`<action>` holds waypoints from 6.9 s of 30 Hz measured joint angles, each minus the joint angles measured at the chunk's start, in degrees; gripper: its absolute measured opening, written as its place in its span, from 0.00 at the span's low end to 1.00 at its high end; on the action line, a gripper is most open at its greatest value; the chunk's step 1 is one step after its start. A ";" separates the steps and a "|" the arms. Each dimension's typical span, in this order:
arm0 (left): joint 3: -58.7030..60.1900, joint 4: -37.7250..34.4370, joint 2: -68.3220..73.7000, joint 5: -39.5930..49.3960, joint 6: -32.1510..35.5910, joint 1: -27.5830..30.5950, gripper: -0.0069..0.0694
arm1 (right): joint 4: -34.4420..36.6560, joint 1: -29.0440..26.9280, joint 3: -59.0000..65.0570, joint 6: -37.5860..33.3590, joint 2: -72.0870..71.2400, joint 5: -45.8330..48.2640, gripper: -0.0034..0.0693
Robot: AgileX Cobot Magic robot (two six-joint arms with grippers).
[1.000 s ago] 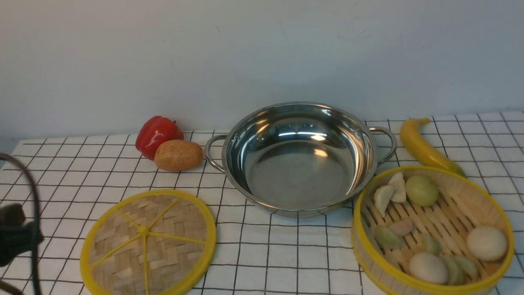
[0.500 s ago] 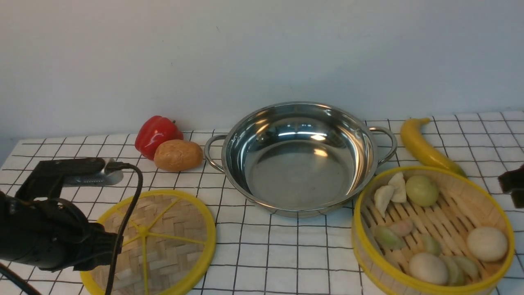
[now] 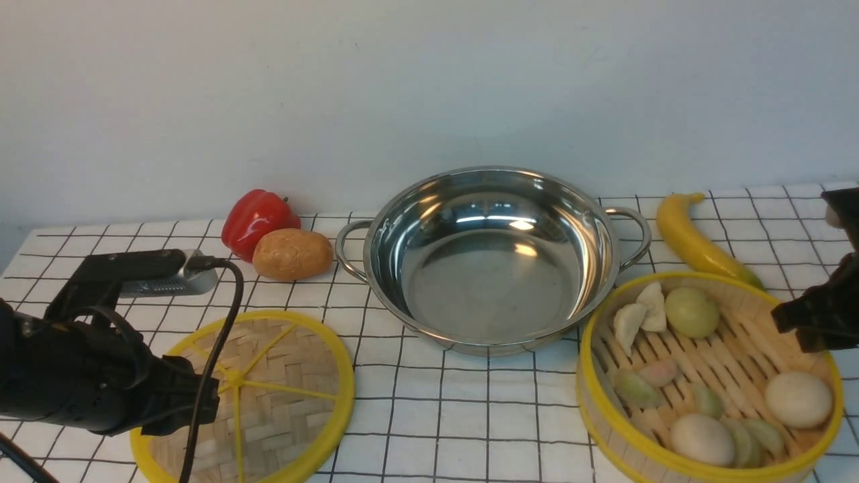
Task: Place the steamer in the pot on the white tablecloth, and put the lid on the steamer.
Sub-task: 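Reach for and grasp the rim of the bamboo steamer holding the buns with the right gripper, then place the bamboo steamer basket of food into the steel pot with the right gripper, then grasp the bamboo steamer lid lying on the table by its centre knob, then place the yellow bamboo steamer lid onto the steamer in the pot with the left gripper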
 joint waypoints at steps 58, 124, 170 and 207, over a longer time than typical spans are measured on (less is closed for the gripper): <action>-0.04 -0.08 0.00 0.26 0.17 0.00 0.41 | 2.74 21.22 -73.45 10.79 34.93 31.42 0.12; -8.42 12.05 17.27 -14.97 -13.12 -5.14 0.41 | 12.80 21.22 -78.99 4.35 -17.61 30.43 0.62; -67.41 30.62 43.39 11.97 -23.98 -33.14 0.24 | 11.72 21.22 -57.57 3.22 -32.59 30.89 0.62; -77.20 32.24 55.12 9.20 -23.46 -36.85 0.24 | 11.96 21.22 -57.57 3.38 -32.59 30.89 0.62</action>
